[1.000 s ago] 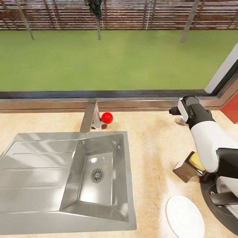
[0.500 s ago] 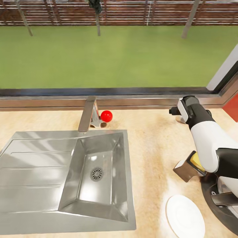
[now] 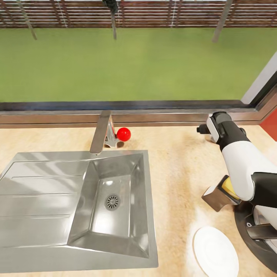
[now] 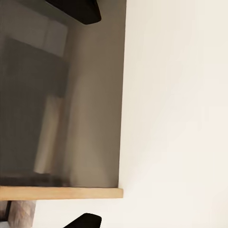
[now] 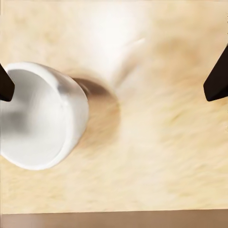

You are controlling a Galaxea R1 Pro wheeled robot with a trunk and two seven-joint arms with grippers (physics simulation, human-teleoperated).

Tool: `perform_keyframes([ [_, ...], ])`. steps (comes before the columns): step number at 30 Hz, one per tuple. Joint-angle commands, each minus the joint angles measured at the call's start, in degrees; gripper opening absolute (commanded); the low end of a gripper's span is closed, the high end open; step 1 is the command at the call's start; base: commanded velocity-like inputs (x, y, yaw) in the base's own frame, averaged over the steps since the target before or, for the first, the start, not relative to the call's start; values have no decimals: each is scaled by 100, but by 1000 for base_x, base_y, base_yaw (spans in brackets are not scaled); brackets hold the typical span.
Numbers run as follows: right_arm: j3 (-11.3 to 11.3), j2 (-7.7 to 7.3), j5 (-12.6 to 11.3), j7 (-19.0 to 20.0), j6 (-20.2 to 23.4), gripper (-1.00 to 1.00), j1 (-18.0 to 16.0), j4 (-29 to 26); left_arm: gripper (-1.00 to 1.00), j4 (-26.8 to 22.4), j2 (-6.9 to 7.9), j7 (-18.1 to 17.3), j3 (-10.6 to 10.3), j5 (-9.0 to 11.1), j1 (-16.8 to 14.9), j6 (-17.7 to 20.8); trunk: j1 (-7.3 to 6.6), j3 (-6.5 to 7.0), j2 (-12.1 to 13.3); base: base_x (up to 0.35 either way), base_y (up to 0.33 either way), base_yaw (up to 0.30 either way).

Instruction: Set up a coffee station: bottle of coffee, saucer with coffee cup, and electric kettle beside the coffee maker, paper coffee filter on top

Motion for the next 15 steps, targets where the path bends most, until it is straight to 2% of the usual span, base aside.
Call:
perform_keyframes([
  [1,-1,1,22,4,-22,100,0,-4,100,-10,1,18,-49,42,7,19,3,-7,-9,0,0,0],
  [8,7,-3,28,4,-300,100,4,4,100,-10,1,18,-48,46,25,19,3,-7,-9,0,0,0],
  [15,10,-8,31,4,-354,100,4,5,100,-11,1,18,-48,43,26,19,3,-7,-9,0,0,0],
])
